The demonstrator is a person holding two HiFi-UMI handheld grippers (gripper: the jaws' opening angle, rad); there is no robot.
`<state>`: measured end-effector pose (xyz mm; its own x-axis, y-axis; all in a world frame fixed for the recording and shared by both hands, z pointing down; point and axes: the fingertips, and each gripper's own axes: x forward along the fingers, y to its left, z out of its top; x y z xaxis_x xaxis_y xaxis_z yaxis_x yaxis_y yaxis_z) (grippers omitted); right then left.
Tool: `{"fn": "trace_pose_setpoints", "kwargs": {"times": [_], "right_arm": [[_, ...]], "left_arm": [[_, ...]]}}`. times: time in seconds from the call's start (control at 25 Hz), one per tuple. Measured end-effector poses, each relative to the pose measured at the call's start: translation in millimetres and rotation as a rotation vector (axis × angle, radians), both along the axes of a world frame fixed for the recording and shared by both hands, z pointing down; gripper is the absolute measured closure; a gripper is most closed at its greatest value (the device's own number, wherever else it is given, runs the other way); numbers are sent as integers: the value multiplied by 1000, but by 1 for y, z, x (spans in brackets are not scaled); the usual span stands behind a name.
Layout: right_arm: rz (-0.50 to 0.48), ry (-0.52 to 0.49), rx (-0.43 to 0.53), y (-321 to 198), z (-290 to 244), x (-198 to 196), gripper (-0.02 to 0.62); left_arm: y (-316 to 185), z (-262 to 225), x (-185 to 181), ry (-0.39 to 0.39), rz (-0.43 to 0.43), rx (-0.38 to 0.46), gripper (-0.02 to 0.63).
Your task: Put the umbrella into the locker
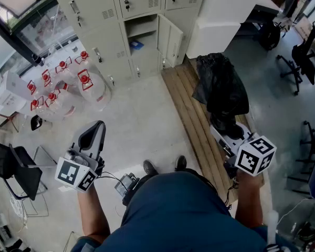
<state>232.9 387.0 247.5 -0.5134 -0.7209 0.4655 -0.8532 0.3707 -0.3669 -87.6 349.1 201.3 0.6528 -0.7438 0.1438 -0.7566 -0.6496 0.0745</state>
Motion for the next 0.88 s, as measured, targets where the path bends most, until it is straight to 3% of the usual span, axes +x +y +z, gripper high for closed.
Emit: {"fn": "trace_pose_setpoints", "kwargs": {"times": [0.56,0.88], "right_arm": [[39,-83,-24,6,0,-7,403],[50,-125,-29,-1,4,-13,403]], "left_arm": [[10,23,21,-11,118,-68,588],[9,32,20,-12,133,-79,588]]}}
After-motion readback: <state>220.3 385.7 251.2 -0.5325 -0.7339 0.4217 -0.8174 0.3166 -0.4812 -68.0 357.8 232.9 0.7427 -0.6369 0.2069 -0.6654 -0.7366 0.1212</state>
